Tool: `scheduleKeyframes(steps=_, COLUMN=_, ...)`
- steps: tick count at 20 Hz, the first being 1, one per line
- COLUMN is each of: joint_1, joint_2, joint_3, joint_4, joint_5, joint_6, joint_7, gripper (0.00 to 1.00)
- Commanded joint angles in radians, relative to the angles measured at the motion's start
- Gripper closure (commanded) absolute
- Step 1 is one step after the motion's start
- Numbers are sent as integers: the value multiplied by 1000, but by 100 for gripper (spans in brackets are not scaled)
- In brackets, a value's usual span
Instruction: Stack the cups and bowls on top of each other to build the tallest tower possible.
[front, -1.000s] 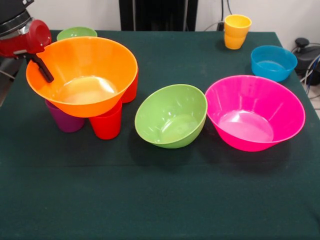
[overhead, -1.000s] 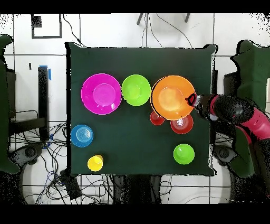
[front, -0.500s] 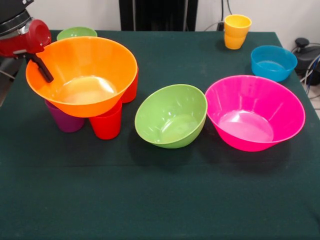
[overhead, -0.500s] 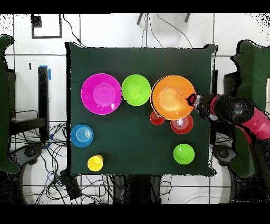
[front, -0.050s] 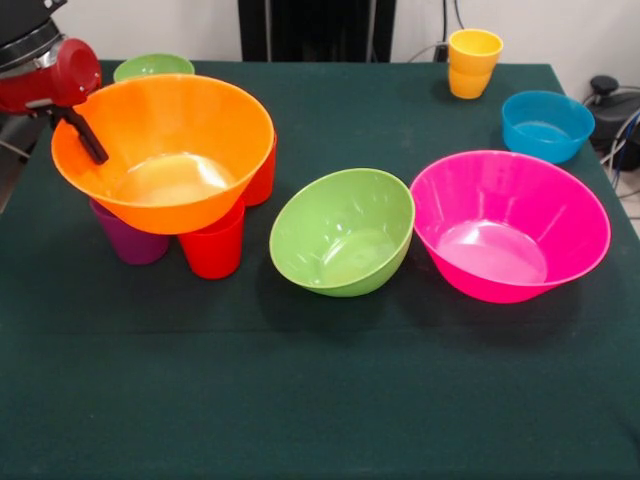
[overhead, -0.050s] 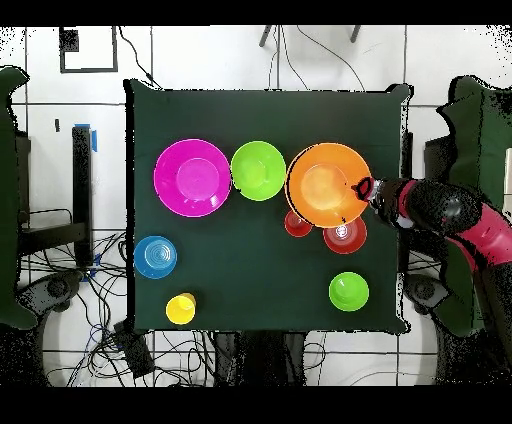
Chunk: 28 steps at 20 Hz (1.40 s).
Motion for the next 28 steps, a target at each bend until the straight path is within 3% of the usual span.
scheduleKeyframes(steps=1, joint_1=45, joint_2=-16, joint_3=-46, joint_4=-32, joint_5=-45, joint_6=-24, joint_7=-45, gripper=0)
scheduleKeyframes(steps=16, joint_1=52, joint_2=-26, joint_3=-39, joint_4=-37, joint_5=-40, joint_6=-28, joint_7=-38, gripper=0)
scheduleKeyframes(steps=28, joint_1=49, joint_2=-97, joint_3=-34, joint_4=11, joint_5=-10, joint_6=4, joint_7=-12, gripper=0)
